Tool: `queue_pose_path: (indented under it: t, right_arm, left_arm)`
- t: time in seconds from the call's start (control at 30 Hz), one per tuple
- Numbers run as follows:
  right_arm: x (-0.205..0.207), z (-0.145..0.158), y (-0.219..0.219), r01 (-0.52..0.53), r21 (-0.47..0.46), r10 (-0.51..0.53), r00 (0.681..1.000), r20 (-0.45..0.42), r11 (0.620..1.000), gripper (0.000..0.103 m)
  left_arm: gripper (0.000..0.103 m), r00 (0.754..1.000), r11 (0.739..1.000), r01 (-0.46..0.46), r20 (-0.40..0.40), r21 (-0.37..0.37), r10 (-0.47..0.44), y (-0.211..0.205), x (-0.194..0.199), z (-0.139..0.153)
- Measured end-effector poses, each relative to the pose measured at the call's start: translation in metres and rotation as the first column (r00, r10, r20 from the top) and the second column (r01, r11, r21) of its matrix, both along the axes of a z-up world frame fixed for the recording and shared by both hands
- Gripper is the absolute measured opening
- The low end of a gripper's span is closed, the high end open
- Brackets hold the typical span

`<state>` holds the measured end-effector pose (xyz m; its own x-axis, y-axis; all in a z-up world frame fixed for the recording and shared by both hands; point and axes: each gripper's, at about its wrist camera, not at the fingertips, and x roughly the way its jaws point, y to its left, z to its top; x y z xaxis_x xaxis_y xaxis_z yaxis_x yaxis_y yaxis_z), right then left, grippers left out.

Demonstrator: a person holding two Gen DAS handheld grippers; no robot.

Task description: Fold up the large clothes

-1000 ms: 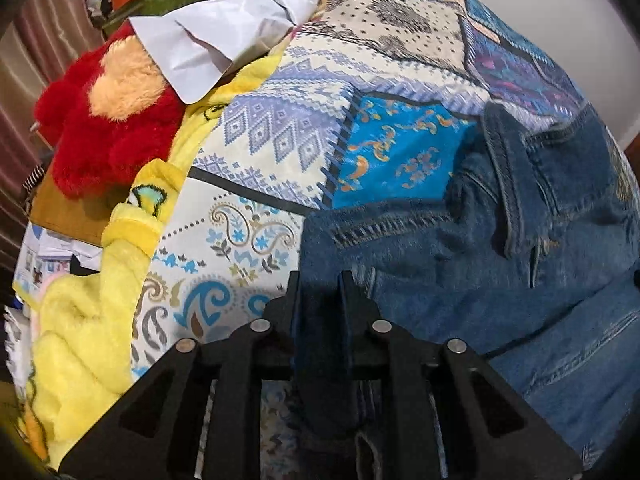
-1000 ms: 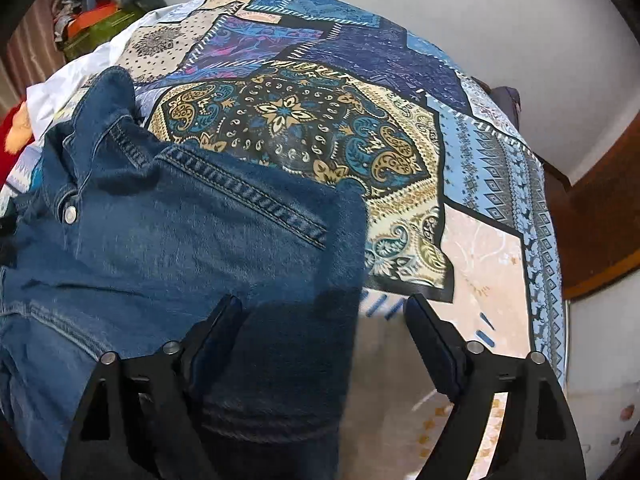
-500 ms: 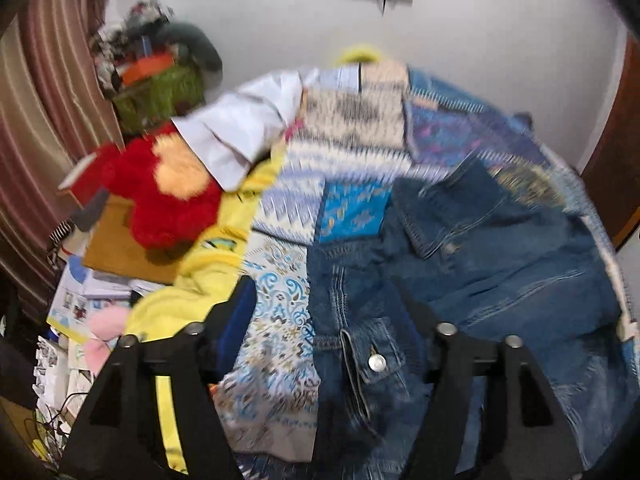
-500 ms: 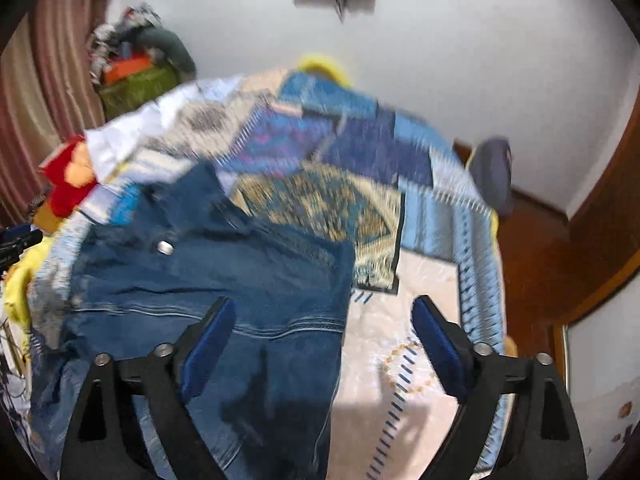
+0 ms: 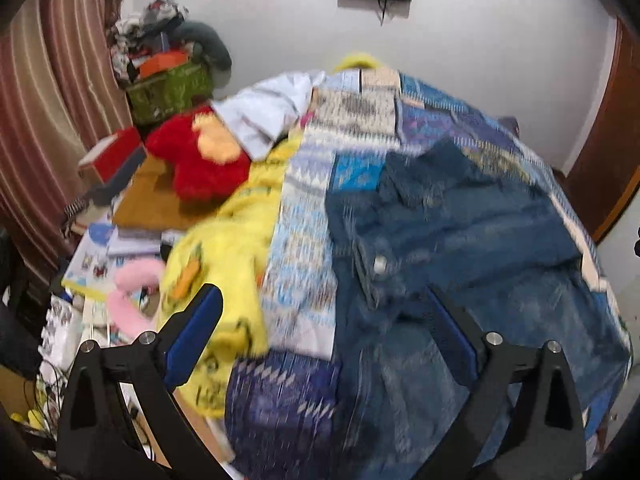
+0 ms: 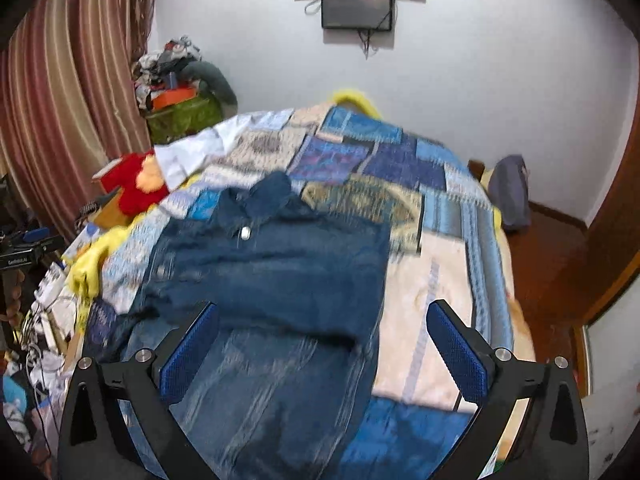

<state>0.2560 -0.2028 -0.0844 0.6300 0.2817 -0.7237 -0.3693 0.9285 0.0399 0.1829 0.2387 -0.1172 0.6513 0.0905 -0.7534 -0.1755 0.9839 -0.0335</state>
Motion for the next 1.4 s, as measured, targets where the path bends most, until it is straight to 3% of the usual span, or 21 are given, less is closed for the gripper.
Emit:
queue_pose_path:
  t: [0.2,0.37,0.43,0.53,0.57,0.63,0.7,0.77,0.8,0.87,0.93,1.1,1.23,1.4]
  right_arm:
    - [-0.027,-0.062,-0.020,0.042,0.020,-0.038,0.983,-0.179,0.999,0.103]
    - [-0.051,-0.094,-0.038,0.102,0.106,-0.068,0.954,-0.292,0.989,0.101]
    - [-0.060,-0.099,-0.042,0.110,0.140,-0.061,0.947,-0.315,0.984,0.096]
    - [-0.072,-0.110,-0.043,0.105,0.186,-0.031,0.931,-0.362,0.977,0.078]
    - [-0.077,-0.113,-0.043,0.109,0.191,-0.036,0.936,-0.351,0.976,0.076]
    - [-0.083,-0.113,-0.042,0.106,0.192,-0.040,0.946,-0.322,0.976,0.071]
    - [-0.084,-0.112,-0.039,0.104,0.213,-0.033,0.949,-0.315,0.971,0.055]
    - [-0.082,-0.112,-0.033,0.090,0.222,-0.018,0.951,-0.309,0.971,0.043]
    - [-0.080,-0.111,-0.030,0.081,0.218,-0.011,0.952,-0.307,0.973,0.039]
    - [-0.072,-0.109,-0.025,0.066,0.220,0.005,0.951,-0.309,0.973,0.028]
    - [-0.064,-0.104,-0.022,0.049,0.244,0.030,0.950,-0.311,0.969,0.022]
    - [-0.035,-0.072,-0.011,-0.025,0.309,0.100,0.968,-0.229,0.951,0.016]
    - [-0.006,-0.041,0.007,-0.087,0.293,0.130,0.983,-0.130,0.952,0.016]
    - [0.052,-0.008,0.012,-0.053,0.300,0.064,0.998,-0.027,0.952,0.014]
  left_arm:
    - [0.099,0.988,0.996,-0.016,-0.154,-0.092,0.001,0.011,-0.025,-0.066]
    - [0.099,0.967,0.970,-0.044,-0.256,-0.240,-0.019,0.003,-0.046,-0.124]
    - [0.099,0.958,0.964,-0.038,-0.285,-0.263,-0.040,-0.004,-0.052,-0.140]
    - [0.099,0.941,0.958,-0.031,-0.332,-0.286,-0.069,-0.014,-0.060,-0.163]
    - [0.096,0.936,0.951,-0.033,-0.344,-0.309,-0.079,-0.017,-0.062,-0.169]
    - [0.078,0.929,0.922,-0.041,-0.355,-0.385,-0.107,-0.022,-0.066,-0.179]
    - [0.057,0.934,0.898,-0.041,-0.336,-0.438,-0.121,-0.026,-0.069,-0.183]
    - [0.050,0.941,0.902,-0.056,-0.325,-0.429,-0.096,-0.029,-0.068,-0.180]
    - [0.037,0.939,0.909,-0.058,-0.331,-0.413,-0.090,-0.031,-0.067,-0.179]
    - [0.023,0.938,0.929,-0.052,-0.336,-0.365,-0.080,-0.035,-0.063,-0.174]
    - [0.018,0.946,0.936,-0.036,-0.314,-0.349,-0.081,-0.037,-0.059,-0.162]
    - [0.016,0.979,0.956,0.041,-0.181,-0.292,-0.097,-0.043,-0.040,-0.103]
    - [0.016,0.995,0.950,0.069,-0.047,-0.304,-0.088,-0.033,-0.005,-0.047]
    - [0.016,0.995,0.966,0.051,0.091,-0.252,-0.028,-0.018,0.050,0.007]
